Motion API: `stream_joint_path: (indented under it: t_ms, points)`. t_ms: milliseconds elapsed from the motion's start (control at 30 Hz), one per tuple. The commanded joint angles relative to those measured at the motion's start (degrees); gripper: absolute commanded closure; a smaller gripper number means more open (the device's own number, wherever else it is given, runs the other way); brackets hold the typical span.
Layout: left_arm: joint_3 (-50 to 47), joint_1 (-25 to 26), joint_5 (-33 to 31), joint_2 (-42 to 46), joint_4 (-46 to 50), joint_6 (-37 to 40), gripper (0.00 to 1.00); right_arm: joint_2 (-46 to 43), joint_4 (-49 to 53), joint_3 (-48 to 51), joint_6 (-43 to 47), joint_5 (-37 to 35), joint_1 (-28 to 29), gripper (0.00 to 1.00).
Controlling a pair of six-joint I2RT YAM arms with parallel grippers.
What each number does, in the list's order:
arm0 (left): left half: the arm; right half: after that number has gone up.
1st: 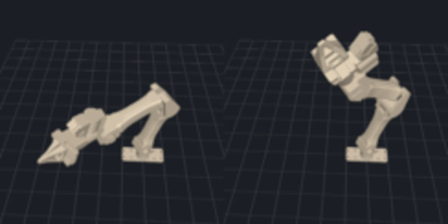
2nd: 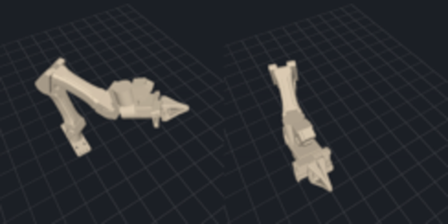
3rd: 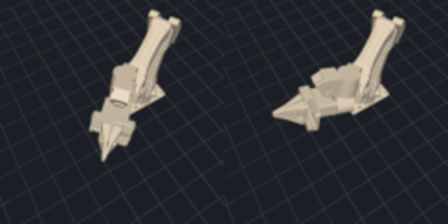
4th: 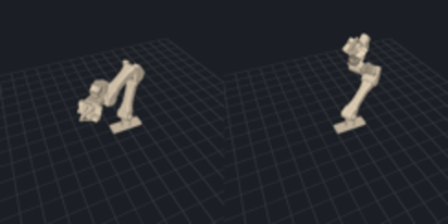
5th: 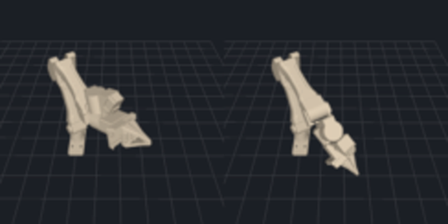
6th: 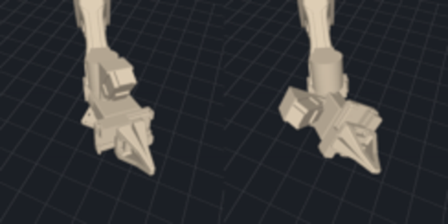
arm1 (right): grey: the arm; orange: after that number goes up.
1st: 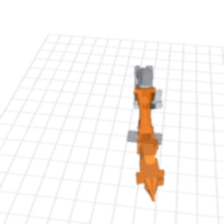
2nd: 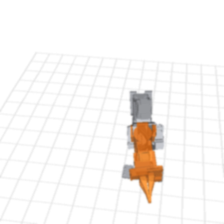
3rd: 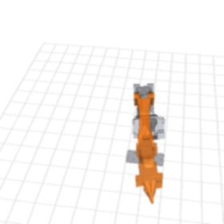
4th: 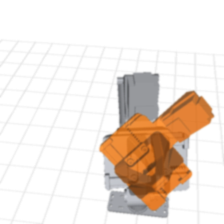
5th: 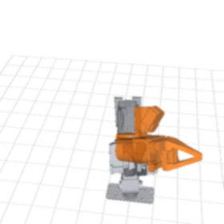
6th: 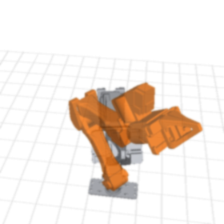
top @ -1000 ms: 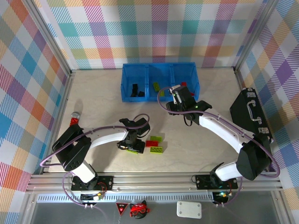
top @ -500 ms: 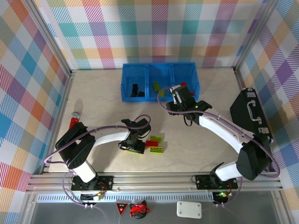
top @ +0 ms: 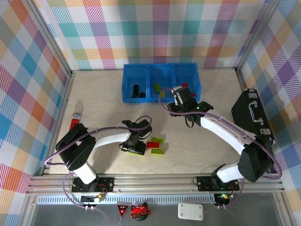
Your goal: Sort the legos into containers by color
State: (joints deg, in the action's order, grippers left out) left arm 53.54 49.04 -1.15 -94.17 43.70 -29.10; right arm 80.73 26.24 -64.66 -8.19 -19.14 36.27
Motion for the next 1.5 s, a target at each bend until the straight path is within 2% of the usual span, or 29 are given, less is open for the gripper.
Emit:
stream_joint_path:
  t_ms: [0, 200, 467, 767, 1000, 1200, 1467]
  points:
    - [2.6, -0.2, -1.1, 3.0, 3.2, 0.4, 0.31, -2.5, 0.7, 0.8, -0.5, -1.3, -0.1, 0.43]
    - [8.7, -2.2, -1.4, 3.7, 5.8, 2.9, 0.32, -4.7, 2.5, 1.7, -0.8, -2.6, -0.1, 0.43]
    - [21.5, -4.5, -1.7, -1.4, 5.7, 7.0, 0.33, -10.5, 6.6, 4.1, -2.6, -3.2, -1.9, 0.43]
    - [40.3, -6.2, -3.2, -13.4, 1.9, 9.7, 0.33, -16.8, 9.9, 7.0, -6.3, -3.1, -2.5, 0.43]
    - [56.5, -7.5, -9.5, -24.5, -1.8, 12.0, 0.33, -20.1, 12.6, 7.4, -7.0, -3.5, -2.6, 0.43]
    - [64.7, -9.1, -15.6, -32.2, -6.1, 14.4, 0.33, -21.3, 13.6, 7.7, -7.8, -3.3, -2.6, 0.43]
    - [71.4, -10.2, -17.4, -40.5, -11.9, 16.4, 0.33, -21.6, 14.2, 7.6, -8.2, -3.0, -2.6, 0.43]
